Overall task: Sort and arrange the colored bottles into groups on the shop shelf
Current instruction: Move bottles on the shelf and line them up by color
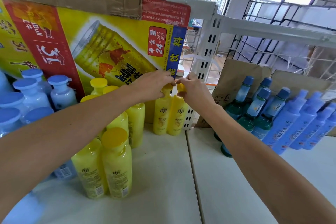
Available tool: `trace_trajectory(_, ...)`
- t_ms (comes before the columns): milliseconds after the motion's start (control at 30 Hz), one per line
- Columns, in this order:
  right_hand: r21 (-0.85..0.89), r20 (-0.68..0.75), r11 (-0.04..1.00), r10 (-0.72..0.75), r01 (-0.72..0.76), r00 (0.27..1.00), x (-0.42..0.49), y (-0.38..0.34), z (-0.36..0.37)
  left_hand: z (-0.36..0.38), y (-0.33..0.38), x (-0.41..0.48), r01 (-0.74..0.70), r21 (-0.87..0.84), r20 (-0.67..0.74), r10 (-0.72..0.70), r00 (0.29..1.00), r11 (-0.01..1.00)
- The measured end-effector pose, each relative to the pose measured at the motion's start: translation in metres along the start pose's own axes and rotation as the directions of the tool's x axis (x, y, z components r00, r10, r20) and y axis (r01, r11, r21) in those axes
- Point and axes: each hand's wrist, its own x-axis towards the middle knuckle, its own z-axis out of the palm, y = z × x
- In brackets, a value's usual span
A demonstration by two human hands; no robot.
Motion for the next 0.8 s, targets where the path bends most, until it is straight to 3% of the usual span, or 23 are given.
trace_trajectory(433, -0.05, 0.014, 0.999, 0.016, -0.016, 1.0, -0.007, -0.003, -0.011, -0.011, -0.002, 0.0, -0.01, 0.018, 0.072, 0.008, 0.997, 1.0)
trace_trajectory(800, 0.071, 0.022, 0.997, -0.033, 0.032, 0.999, -0.023, 0.002, -0.033, -0.033, -0.019, -0.015, 0.02, -0.055, 0.131, -0.013, 0.991, 0.998)
